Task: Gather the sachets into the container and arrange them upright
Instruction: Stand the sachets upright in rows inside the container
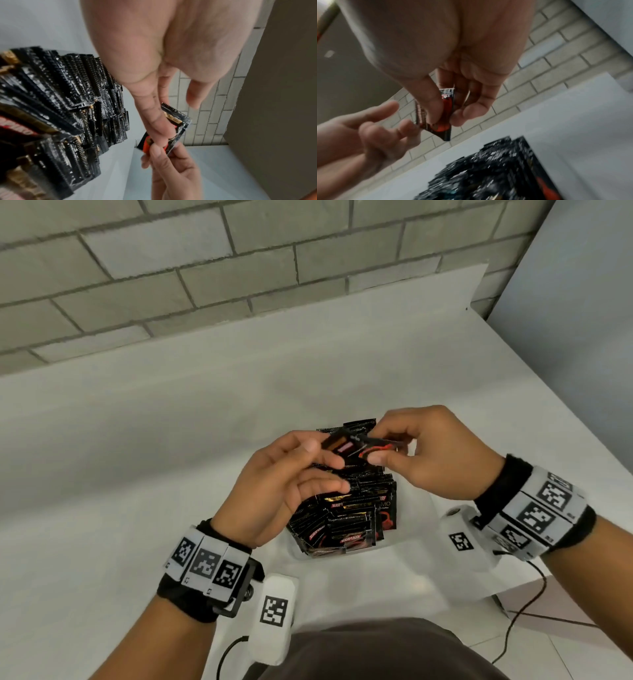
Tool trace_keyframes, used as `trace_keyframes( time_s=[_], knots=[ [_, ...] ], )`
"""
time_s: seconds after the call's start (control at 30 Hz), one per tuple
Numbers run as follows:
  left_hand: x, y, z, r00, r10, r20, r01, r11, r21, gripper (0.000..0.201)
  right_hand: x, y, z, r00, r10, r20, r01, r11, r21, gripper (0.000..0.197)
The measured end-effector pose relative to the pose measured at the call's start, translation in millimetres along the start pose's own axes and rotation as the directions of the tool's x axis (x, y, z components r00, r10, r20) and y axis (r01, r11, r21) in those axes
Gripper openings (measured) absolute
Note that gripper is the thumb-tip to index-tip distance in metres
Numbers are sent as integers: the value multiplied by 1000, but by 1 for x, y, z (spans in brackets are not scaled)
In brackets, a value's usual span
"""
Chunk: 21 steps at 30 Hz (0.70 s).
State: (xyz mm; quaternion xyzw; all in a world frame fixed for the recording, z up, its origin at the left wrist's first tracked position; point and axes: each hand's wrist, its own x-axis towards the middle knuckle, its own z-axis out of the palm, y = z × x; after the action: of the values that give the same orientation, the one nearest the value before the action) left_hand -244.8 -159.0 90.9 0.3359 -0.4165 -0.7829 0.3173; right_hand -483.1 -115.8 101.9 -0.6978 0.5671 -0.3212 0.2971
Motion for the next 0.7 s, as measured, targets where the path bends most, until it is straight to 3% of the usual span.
trace_keyframes(
  time_s=[0.07, 0.13, 0.2, 0.27, 0.37, 0.43, 0.53, 0.7],
  knots=[
    [1, 2, -3, 999, 41, 8, -42, 999, 18, 36, -2, -1, 6, 991, 132, 23, -134, 969, 210, 15],
    [4, 1, -5, 996, 84, -3, -82, 979, 187, 43, -3, -5, 11, 981, 186, 62, -195, 880, 433, 27],
    [6, -2, -2, 997, 83, 2, -78, 928, 364, 44, -3, -11, 16, 979, 186, 85, -202, 821, 534, 36],
    [7, -5, 1, 996, 87, 9, -82, 896, 437, 28, -4, -16, 21, 978, 168, 126, -209, 803, 557, 40],
    [9, -5, 2, 995, 101, -13, -81, 857, 508, 11, -7, -16, 21, 974, 138, 178, -203, 880, 430, 45],
    [10, -5, 1, 997, 78, 13, -71, 802, 593, 7, -5, -12, 15, 987, 114, 117, -143, 949, 282, 35],
    [10, -7, 5, 997, 56, 45, -72, 728, 682, 8, -3, -5, 3, 984, 178, 21, -179, 964, 194, 17],
    [15, -8, -2, 991, 132, 1, -88, 652, 753, 5, -5, 5, -18, 965, 262, 23, -258, 959, -114, 12]
  ],
)
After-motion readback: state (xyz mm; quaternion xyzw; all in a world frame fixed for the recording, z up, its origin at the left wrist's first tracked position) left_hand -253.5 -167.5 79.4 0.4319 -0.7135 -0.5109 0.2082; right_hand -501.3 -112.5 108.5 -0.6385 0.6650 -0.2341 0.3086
